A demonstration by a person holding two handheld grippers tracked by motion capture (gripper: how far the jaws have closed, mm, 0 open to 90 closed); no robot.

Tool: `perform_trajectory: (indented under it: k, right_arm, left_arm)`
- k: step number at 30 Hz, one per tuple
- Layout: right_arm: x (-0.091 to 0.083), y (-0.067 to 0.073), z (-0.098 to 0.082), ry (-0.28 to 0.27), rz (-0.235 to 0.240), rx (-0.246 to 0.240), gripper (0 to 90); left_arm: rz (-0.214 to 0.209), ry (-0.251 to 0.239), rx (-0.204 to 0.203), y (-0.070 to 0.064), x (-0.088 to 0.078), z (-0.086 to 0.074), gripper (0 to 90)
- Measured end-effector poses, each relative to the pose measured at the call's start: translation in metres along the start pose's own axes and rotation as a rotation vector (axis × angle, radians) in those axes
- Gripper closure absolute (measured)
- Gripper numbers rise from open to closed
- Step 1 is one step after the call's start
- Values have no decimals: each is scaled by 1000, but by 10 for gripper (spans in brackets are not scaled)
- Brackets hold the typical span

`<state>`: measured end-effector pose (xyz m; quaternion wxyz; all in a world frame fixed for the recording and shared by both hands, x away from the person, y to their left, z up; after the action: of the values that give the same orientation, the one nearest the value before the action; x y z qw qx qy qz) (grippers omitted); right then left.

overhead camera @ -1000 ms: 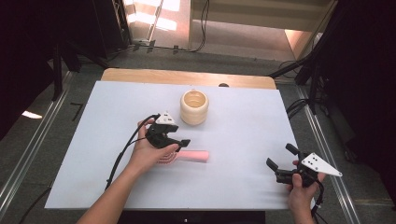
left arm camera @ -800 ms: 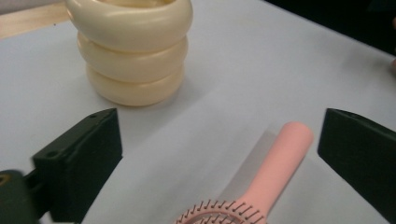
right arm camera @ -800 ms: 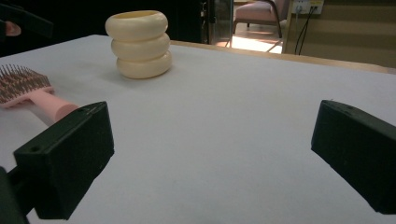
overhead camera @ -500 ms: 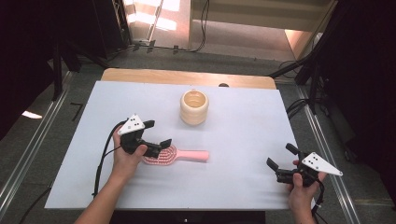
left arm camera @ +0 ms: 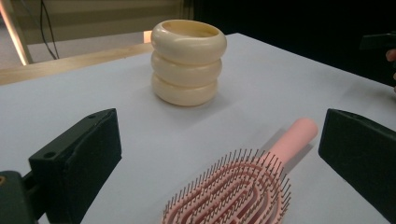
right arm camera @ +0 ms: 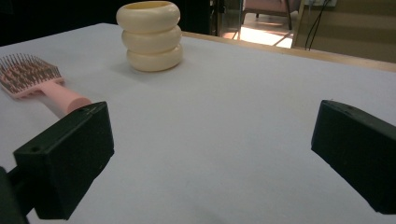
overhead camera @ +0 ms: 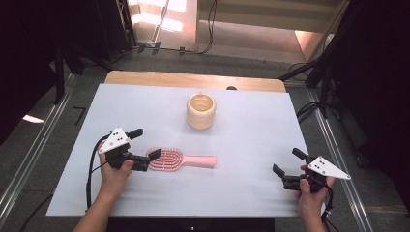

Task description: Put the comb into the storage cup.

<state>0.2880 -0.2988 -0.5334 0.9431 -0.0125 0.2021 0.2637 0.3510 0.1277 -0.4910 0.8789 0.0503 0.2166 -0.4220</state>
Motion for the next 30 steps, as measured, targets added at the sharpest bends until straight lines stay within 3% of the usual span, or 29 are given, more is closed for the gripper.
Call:
perform_trajectory:
  k: [8, 16, 30]
  right_arm:
    - [0, 3, 10, 6, 29, 12, 0]
    - [4, 10, 16, 40, 90, -22, 0]
    - [19, 30, 33, 104, 151, -80, 0]
  left_arm:
    - [26, -37, -13, 8, -18, -11, 0]
    - [41, -52, -8, 13, -32, -21, 0]
    - [80, -76, -23, 21, -49, -37, 0]
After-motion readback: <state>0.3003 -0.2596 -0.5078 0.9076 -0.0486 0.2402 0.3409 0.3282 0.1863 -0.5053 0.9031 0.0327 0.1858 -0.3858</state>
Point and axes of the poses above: each handheld gripper's, and its own axes: x roughly forward along the jaws, z roughly out of its top, y roughly to its left, the point moved 10 cm from there along x, roughly forward along the jaws, and after that the axes turned 6 degrees about y, right-handed, at the moved point
